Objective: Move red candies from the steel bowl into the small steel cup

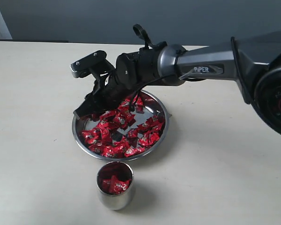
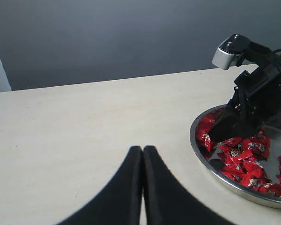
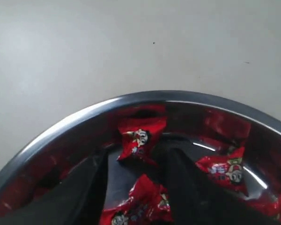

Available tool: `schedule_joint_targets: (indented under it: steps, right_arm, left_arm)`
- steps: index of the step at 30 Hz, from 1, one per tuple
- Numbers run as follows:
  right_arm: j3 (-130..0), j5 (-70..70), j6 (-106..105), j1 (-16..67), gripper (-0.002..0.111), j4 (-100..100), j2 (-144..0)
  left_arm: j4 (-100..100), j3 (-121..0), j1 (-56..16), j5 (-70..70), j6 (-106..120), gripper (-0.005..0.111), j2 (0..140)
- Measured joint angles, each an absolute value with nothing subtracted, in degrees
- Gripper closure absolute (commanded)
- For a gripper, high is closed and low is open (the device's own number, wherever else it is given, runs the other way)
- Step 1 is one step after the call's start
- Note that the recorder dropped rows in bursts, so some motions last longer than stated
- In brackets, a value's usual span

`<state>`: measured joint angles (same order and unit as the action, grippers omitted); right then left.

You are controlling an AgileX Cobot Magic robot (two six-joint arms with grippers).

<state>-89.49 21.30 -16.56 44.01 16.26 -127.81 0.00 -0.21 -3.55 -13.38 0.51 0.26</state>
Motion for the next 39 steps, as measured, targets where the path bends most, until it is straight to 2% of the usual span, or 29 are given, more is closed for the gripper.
schedule_joint_targets:
  steps: [6,10,12,27,30,32,36,37,39]
  right_arm:
    - [-89.8,21.0,-16.6,44.0,0.070,17.3,-130.1]
    - [-89.8,19.0,-16.6,44.0,0.093,17.3,-130.6]
    - [-89.8,18.7,-16.6,44.0,0.108,17.3,-130.6]
    - [-89.9,17.7,-15.5,44.0,0.109,17.0,-125.6]
    - [-90.1,17.8,-15.5,44.0,0.106,16.9,-125.0]
    - [-90.1,18.5,-15.5,43.9,0.098,17.1,-125.6]
    - [-90.1,21.0,-16.5,43.8,0.070,17.7,-127.8]
    - [-90.1,21.4,-16.9,43.8,0.066,18.4,-128.3]
    - [-90.1,21.5,-17.4,43.8,0.066,19.0,-129.0]
  left_arm:
    - [0.0,-0.2,-3.6,-13.4,0.5,0.106,0.3]
    - [0.0,-0.2,-3.6,-13.4,0.5,0.106,0.3]
    - [0.0,-0.2,-3.6,-13.4,0.5,0.106,0.3]
    - [0.0,-0.2,-3.6,-13.4,0.5,0.106,0.3]
    - [0.0,-0.2,-3.6,-13.4,0.5,0.106,0.3]
    - [0.0,-0.2,-3.6,-13.4,0.5,0.106,0.3]
    - [0.0,-0.2,-3.6,-13.4,0.5,0.106,0.3]
    - [0.0,-0.2,-3.6,-13.4,0.5,0.106,0.3]
    - [0.0,-0.2,-3.6,-13.4,0.5,0.106,0.3]
